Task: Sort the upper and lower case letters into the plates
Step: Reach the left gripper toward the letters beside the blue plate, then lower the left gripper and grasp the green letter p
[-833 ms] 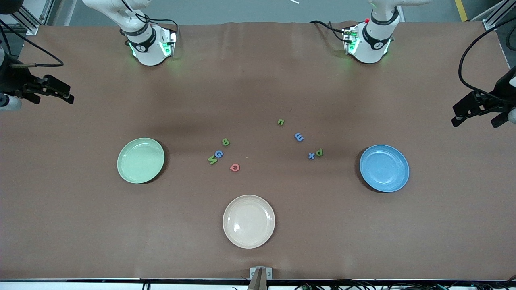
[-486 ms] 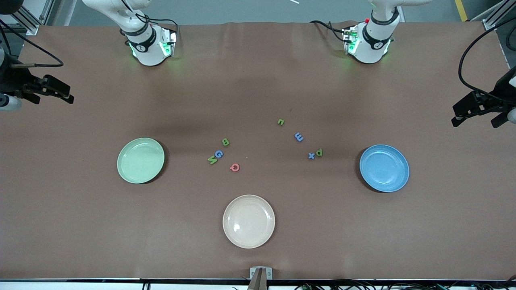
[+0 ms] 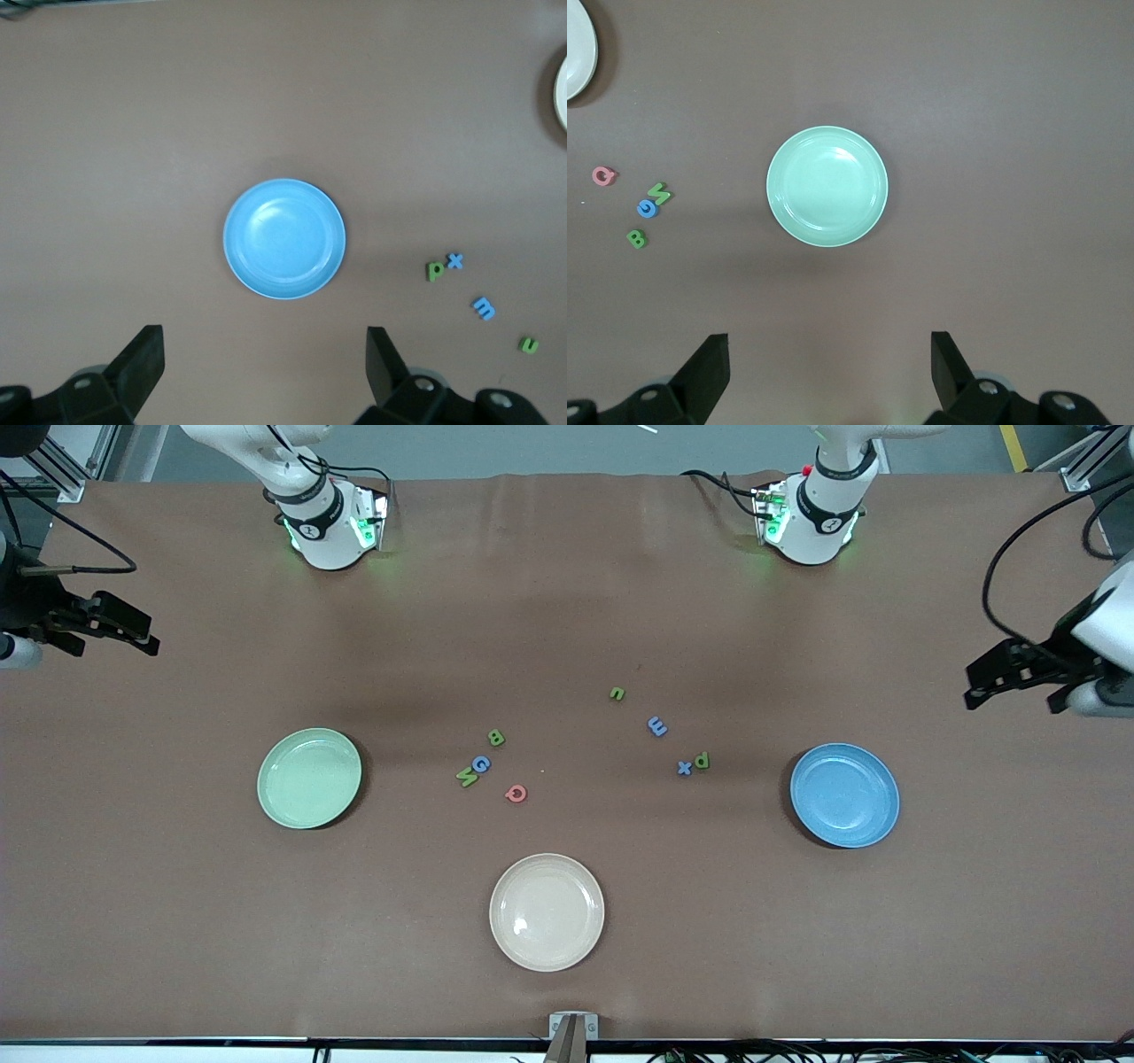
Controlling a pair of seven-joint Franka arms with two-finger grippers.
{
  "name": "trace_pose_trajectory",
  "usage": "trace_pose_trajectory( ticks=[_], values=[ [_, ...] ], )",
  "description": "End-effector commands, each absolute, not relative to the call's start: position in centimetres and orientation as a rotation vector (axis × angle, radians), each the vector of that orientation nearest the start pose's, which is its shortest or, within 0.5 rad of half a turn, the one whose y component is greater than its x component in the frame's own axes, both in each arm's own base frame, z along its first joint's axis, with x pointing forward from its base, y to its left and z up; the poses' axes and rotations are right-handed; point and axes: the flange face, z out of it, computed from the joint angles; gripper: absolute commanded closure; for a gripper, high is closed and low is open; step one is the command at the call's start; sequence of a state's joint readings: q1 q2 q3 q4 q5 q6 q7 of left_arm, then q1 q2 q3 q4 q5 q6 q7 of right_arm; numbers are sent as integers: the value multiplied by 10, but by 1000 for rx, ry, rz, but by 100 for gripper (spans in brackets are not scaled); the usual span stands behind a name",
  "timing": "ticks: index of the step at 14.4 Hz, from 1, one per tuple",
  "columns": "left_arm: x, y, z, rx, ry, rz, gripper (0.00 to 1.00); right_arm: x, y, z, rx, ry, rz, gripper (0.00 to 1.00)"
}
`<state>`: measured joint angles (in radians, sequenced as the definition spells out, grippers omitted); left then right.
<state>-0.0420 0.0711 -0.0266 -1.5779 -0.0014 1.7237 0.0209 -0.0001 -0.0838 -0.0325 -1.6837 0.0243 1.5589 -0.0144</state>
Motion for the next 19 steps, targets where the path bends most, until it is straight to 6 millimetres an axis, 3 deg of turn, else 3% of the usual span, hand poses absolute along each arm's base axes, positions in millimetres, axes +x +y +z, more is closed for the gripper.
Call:
trace_pose_trajectory(
  ticks=[1,5,9,12,14,19],
  values=[
    [593,-74,570,-3161,211,-35,0,517,-18,619,-3111,12,41,0],
    [609,-137,496,-3163,175,144,0,517,-17,619,-3111,10,46,0],
    [613,-198,449,-3161,145,155,0,517,-18,619,-3111,12,46,0],
    [608,-216,397,-3162,134,161,0,517,-18,619,-3112,12,46,0],
    [590,-229,357,-3161,108,155,0,517,-18,619,-3112,5,46,0],
    [565,-274,295,-3123,89,213,1,516,-18,618,-3117,0,51,0]
  ],
)
